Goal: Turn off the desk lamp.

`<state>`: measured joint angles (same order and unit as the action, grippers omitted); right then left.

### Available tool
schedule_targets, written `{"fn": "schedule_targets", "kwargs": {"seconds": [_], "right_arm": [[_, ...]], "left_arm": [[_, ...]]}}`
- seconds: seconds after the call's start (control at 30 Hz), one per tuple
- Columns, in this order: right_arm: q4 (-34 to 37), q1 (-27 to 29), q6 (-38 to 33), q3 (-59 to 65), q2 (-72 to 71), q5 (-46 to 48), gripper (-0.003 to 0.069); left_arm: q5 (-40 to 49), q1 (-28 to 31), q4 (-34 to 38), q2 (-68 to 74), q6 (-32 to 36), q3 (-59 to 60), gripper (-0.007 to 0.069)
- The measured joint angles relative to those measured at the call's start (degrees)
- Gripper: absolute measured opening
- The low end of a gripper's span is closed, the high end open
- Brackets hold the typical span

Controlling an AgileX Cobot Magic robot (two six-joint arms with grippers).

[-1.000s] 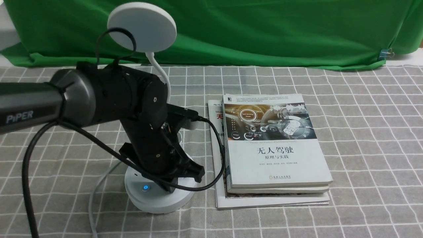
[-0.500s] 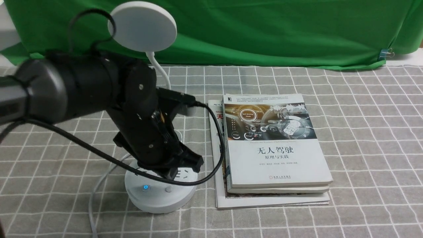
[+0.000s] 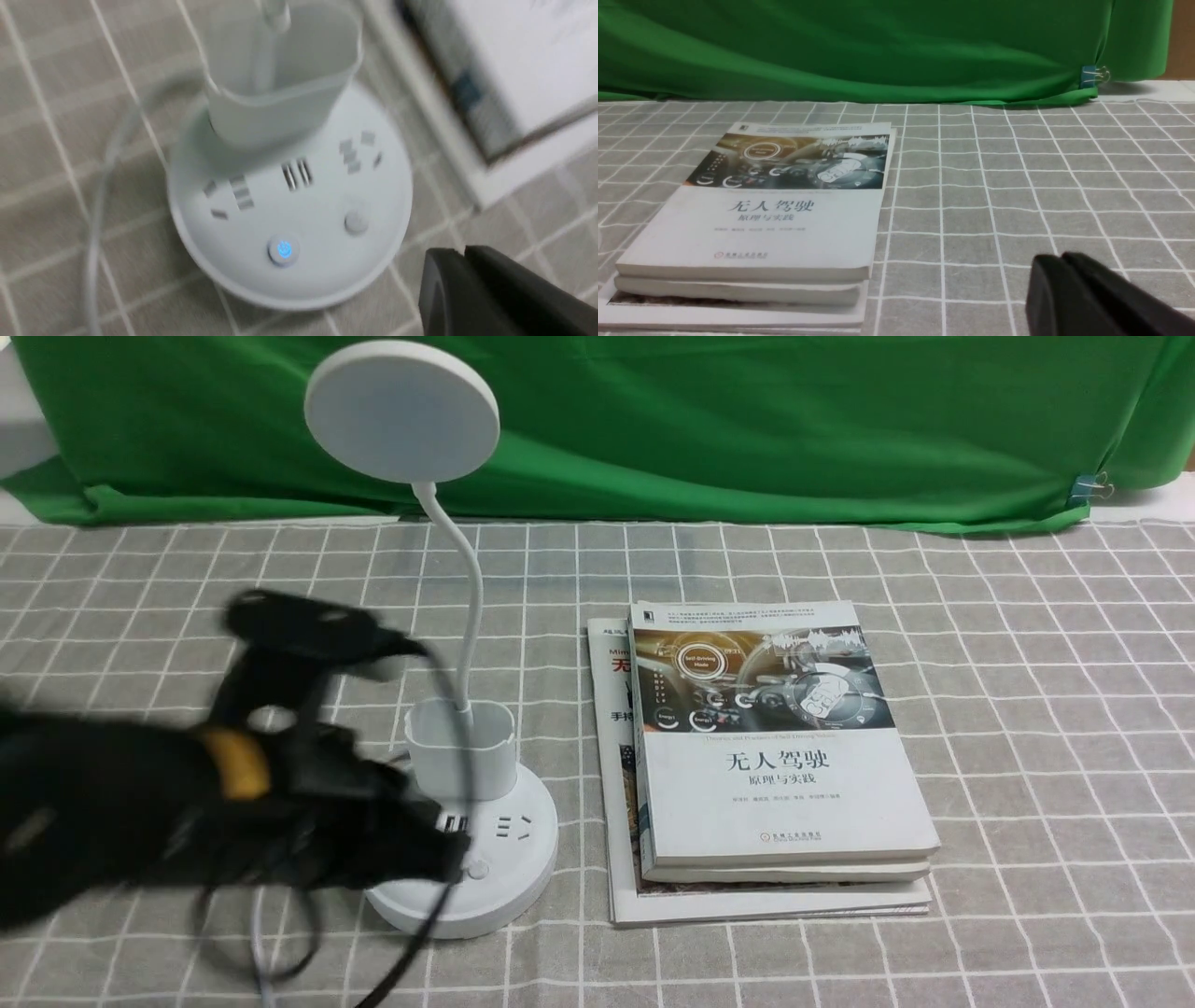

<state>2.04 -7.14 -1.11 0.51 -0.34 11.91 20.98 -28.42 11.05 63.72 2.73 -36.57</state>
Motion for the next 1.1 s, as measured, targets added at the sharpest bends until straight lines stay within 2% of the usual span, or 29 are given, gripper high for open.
{"fn": "schedule_targets", "kwargs": {"seconds": [0.13, 0.23, 0.4, 0.73, 0.93, 1.1], "right_arm": [[0.0, 0.0, 0.0, 0.0, 0.0, 0.0, 0.0035], [0.0, 0.0, 0.0, 0.0, 0.0, 0.0, 0.0035], [0.0, 0.0, 0.0, 0.0, 0.0, 0.0, 0.0035], [0.0, 0.0, 0.0, 0.0, 0.0, 0.0, 0.0035], [0.0, 0.0, 0.0, 0.0, 0.0, 0.0, 0.0035], [0.0, 0.0, 0.0, 0.0, 0.0, 0.0, 0.0035]], "left_arm": [[-9.3, 0.0, 0.0, -11.0, -0.1, 8.9, 0.0019], [-12.3, 0.0, -0.7, -16.3, -0.1, 12.7, 0.0019], [-13.3, 0.0, -5.8, -22.7, -0.1, 16.6, 0.0019], [-14.6, 0.9, -11.6, -25.2, 0.0, 18.0, 0.0017], [-18.4, 12.4, -9.7, -37.2, 2.9, 23.6, 0.0017], [-21.6, 25.9, -8.0, -50.8, 4.0, 30.2, 0.0017]]}}
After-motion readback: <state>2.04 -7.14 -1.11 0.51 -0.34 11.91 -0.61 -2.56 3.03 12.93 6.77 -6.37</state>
